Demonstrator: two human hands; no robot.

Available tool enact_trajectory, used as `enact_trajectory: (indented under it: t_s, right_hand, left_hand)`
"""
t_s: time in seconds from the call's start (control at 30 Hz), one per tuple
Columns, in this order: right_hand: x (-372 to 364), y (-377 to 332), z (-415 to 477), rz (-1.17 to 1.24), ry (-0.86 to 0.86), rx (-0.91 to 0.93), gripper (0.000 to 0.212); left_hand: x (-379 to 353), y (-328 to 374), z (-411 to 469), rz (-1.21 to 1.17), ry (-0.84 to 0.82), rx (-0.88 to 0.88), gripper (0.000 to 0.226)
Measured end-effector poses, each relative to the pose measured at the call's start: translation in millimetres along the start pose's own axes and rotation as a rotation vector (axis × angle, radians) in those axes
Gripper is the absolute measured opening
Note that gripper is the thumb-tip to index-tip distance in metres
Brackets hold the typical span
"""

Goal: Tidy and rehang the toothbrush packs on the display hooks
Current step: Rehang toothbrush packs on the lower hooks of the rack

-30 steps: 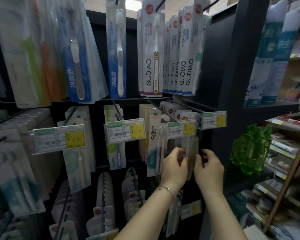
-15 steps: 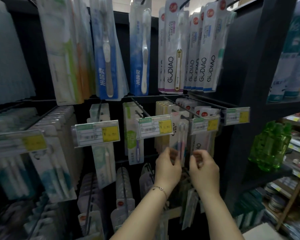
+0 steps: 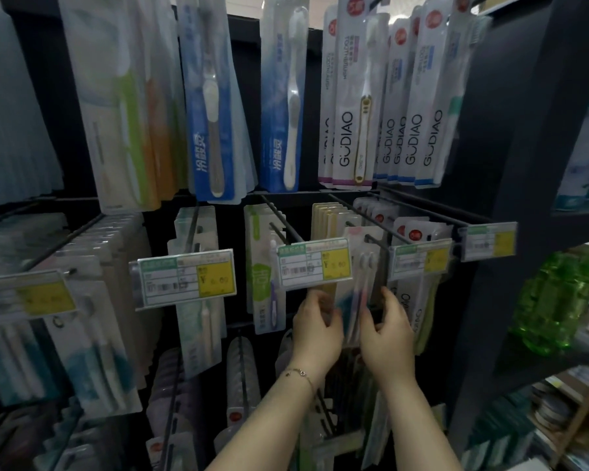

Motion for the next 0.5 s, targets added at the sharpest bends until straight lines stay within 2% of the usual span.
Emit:
enact_trajectory:
  t_s: [0.13,0.23,0.33,0.4,0.5]
  right_hand:
    - [-6.5,0.3,13.3,0.061,0.01,-0.02,0.035]
    - [-12.5,5.0,17.4,0.14,-0.03,-0.089,0.036]
    - [-17.5,9.8,20.7,0.181,-0.039,-0.106,0.034]
    - [-19.5,11.6,22.3,0.2,-0.033,-0.094,0.03]
    - [-20.1,11.2,22.3,0.211,-0.03,-0.08,0.023]
  left_hand:
    - [-4.3,8.8,8.8,-0.034,-0.066,0.005,0.014]
    - [-9.9,8.7,15.3,-0.014,-0.096,0.033,0.024]
    - [-13.1,7.8,21.1,-0.013,-0.072,0.017,0.005]
    - [-15.5,8.7,23.3,-0.028,-0.071,0.007,0.016]
    - [-16.9,10.2,23.6,-0.049,-0.067,0.007,0.014]
Point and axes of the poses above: each hand's wrist, its own z-axis towards the middle knuckle, its own x-axis out of the back of the hand, y = z × x, the point moved 8 cm from there along z, towards the middle knuckle, and after that the axes turned 12 degrees about -z, right-handed, at the moved point
